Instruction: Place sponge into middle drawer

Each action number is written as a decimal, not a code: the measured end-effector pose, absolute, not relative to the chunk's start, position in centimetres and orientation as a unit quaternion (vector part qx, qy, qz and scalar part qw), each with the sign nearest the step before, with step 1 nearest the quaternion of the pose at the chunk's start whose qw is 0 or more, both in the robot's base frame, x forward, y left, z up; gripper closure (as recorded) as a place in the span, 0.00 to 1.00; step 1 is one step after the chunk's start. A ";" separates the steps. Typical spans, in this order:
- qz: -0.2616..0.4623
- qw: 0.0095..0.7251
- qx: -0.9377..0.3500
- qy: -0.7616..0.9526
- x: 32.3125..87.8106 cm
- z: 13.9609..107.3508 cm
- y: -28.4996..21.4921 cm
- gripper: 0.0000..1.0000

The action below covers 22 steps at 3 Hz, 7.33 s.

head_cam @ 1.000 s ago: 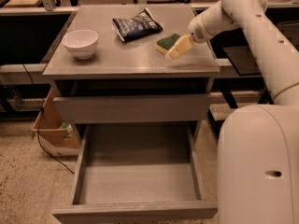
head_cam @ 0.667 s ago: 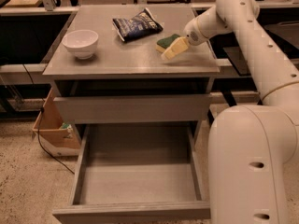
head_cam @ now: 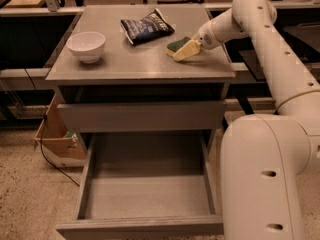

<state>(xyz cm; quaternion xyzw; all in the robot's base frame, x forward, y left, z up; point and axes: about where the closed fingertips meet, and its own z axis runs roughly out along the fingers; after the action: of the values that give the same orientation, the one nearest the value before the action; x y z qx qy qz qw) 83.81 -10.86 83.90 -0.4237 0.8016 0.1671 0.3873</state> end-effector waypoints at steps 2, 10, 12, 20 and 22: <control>0.159 0.394 -0.426 0.799 82.4 85.5 -11.9 0.94; 0.181 0.315 -0.529 0.767 61.6 87.0 -12.1 1.00; 0.190 0.256 -0.550 0.772 50.9 80.2 -12.4 1.00; 0.185 0.235 -0.577 0.760 51.1 59.6 -8.7 1.00; 0.155 0.241 -0.584 0.759 53.6 49.9 -6.7 1.00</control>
Offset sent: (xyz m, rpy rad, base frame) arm -0.0430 -0.0235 0.0334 -0.0205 -0.0536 -0.0139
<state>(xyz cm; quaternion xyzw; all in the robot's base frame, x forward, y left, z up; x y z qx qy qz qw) 53.56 -6.73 49.94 -0.5842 0.7594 0.1554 0.2407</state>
